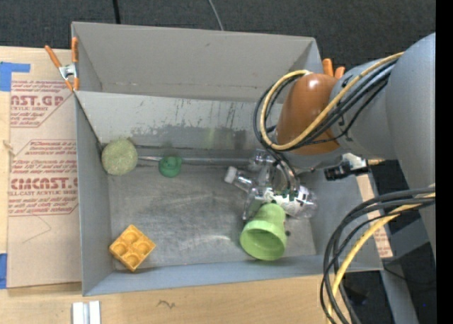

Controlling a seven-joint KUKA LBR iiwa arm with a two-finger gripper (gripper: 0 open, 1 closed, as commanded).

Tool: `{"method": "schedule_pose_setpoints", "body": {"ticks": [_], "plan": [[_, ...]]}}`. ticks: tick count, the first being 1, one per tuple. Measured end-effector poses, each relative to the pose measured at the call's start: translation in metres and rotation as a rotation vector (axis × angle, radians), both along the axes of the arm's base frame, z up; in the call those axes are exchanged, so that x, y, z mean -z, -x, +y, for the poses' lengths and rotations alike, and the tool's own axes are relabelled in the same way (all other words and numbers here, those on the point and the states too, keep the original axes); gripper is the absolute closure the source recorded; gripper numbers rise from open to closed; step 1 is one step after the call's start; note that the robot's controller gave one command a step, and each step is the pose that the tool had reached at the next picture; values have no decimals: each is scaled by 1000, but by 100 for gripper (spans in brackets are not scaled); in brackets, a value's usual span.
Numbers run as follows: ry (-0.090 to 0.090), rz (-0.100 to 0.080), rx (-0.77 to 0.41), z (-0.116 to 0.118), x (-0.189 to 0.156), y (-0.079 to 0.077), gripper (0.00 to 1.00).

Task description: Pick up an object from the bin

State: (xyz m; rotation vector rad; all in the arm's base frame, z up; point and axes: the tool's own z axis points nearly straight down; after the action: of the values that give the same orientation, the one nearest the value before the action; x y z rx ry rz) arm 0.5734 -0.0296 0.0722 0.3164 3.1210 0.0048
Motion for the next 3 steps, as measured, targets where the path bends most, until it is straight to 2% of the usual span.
{"method": "schedule_pose_setpoints", "body": {"ticks": [1, 2, 3], "plan": [[2, 3, -32, 8, -37, 7, 0], [1, 3, 171, 18, -5, -2, 0], [-3, -7, 242, 19, -2, 11, 100]]}}
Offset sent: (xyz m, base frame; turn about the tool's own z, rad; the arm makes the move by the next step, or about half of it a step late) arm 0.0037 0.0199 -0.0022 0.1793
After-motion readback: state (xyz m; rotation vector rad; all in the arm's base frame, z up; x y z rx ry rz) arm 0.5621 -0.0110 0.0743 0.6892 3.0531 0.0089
